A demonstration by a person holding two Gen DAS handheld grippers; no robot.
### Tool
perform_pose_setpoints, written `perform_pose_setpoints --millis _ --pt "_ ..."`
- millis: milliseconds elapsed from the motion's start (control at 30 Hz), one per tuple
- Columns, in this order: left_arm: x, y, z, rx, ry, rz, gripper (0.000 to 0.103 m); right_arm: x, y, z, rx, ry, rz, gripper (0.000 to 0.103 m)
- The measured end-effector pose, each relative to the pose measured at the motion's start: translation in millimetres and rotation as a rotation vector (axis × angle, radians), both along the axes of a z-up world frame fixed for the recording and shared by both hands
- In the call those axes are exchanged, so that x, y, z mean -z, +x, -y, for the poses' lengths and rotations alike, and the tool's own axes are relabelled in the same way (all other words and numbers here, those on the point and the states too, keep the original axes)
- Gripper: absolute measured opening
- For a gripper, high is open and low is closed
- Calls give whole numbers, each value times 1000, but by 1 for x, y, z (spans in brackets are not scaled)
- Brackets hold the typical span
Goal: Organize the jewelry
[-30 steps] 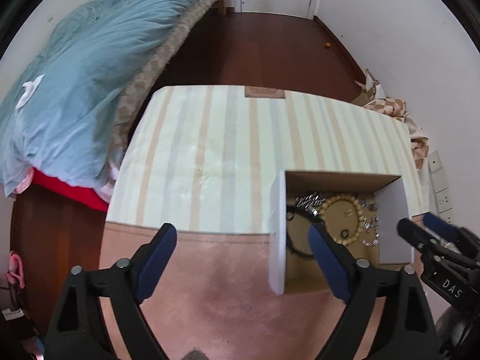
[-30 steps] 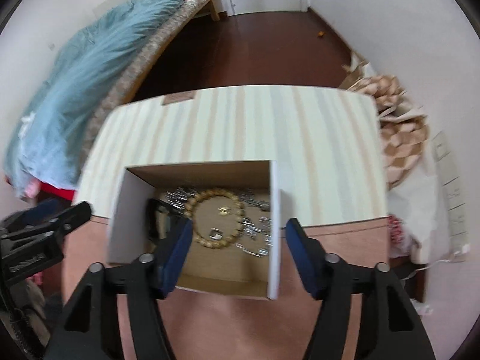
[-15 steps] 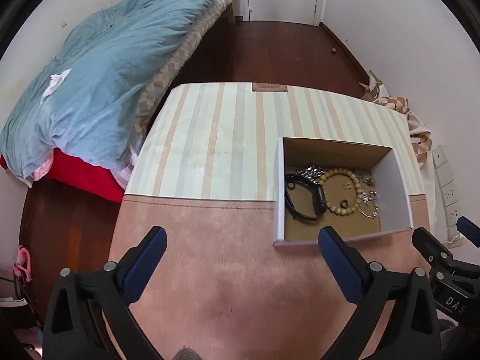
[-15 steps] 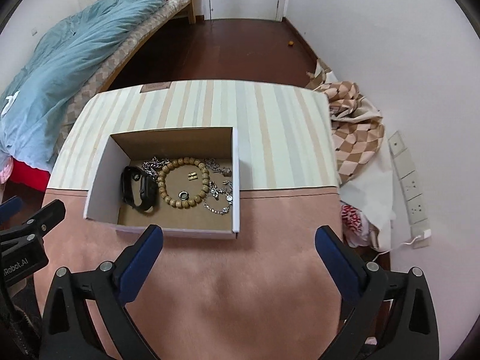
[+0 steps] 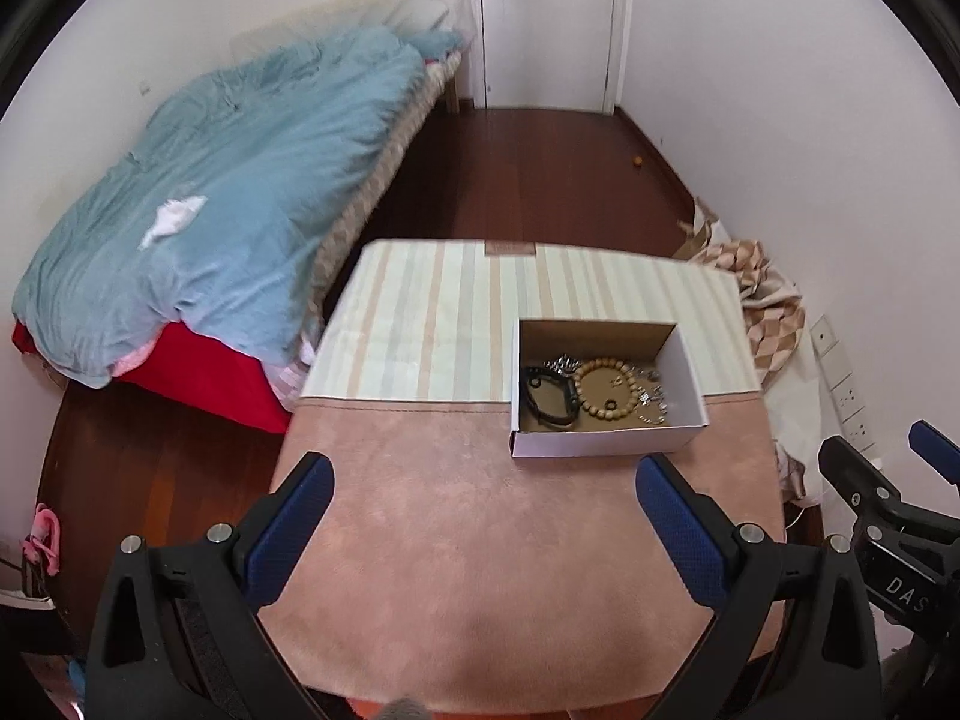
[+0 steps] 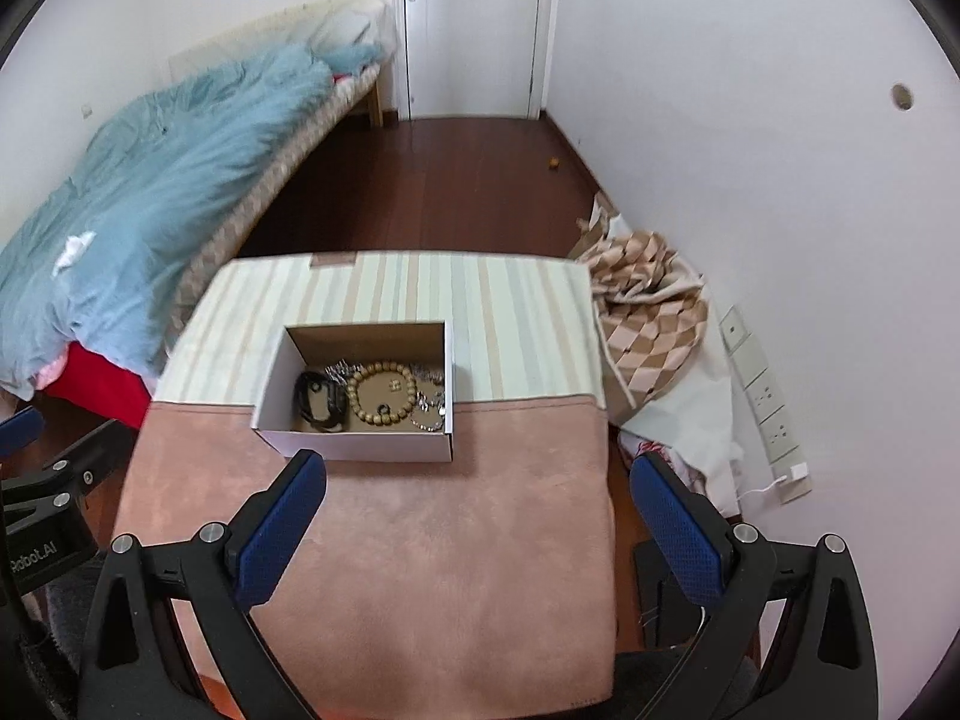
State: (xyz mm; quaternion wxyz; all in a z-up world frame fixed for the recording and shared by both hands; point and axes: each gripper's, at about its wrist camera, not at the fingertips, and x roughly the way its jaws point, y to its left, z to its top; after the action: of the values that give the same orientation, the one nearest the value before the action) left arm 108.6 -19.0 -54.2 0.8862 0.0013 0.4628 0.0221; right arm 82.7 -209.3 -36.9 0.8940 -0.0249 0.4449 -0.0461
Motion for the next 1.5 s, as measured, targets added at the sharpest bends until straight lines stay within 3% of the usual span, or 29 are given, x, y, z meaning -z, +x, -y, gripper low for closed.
perform_pose_setpoints --millis 333,633,1000,1500 --pt "-54 -44 -1 -9 -6 76 103 -74 -59 -6 -14 -12 133 103" --pt "-85 -65 -3 -1 -9 112 103 -105 -86 -7 -27 16 168 103" --pt "-93 -61 4 5 -14 96 103 -117 -79 -8 -29 19 164 103" --pt "-66 0 15 2 3 -18 103 -88 -9 5 17 18 69 103"
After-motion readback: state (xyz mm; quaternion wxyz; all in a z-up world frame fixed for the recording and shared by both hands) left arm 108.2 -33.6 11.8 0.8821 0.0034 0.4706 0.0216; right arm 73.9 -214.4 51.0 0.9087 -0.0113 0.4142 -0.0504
